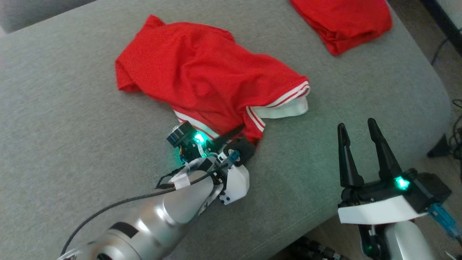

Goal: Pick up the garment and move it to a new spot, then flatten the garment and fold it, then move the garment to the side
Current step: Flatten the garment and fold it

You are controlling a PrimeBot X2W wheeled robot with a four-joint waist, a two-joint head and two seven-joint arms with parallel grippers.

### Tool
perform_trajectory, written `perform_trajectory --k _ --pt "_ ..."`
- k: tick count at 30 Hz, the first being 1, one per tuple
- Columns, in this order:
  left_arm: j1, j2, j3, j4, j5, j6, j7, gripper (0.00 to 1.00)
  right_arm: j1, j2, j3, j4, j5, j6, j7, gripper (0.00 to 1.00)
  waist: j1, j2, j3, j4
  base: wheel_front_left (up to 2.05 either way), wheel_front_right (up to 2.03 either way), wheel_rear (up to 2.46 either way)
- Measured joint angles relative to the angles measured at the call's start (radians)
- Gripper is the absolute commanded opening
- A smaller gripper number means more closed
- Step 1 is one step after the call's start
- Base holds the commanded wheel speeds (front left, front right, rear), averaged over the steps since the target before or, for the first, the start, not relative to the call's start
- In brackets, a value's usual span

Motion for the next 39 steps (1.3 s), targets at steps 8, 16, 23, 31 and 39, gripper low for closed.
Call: perform_trajectory --k 8,16,23,31,39 --pt "-0.021 0.026 0.001 -0.068 -0.116 -0.022 -0.131 0.00 0.001 0.000 0.016 0.002 0.011 0.000 0.000 1.00 0.0001 0.0000 -0.035 -0.010 0.00 0.00 0.00" --pt "-0.433 0.021 0.125 -0.127 -0.188 -0.026 -0.235 0.00 0.001 0.000 0.043 0.007 0.022 0.000 0.000 1.00 0.0001 0.0000 -0.087 -0.010 0.00 0.00 0.00" --pt "-0.747 0.015 0.435 -0.067 -0.346 -0.011 -0.283 0.00 0.019 0.000 0.040 0.008 0.036 0.000 0.000 1.00 -0.0001 0.0000 -0.140 -0.012 0.00 0.00 0.00" --pt "-0.485 0.164 0.570 -0.086 -0.399 0.013 -0.283 0.00 0.049 0.000 0.002 0.005 0.022 0.000 0.000 1.00 -0.0001 0.0000 -0.161 0.087 0.00 0.00 0.00" --pt "0.226 0.238 0.665 -0.092 -0.456 -0.011 -0.280 0.00 0.044 0.000 -0.011 0.000 -0.004 0.000 0.000 1.00 -0.0001 0.0000 -0.135 0.212 0.00 0.00 0.00"
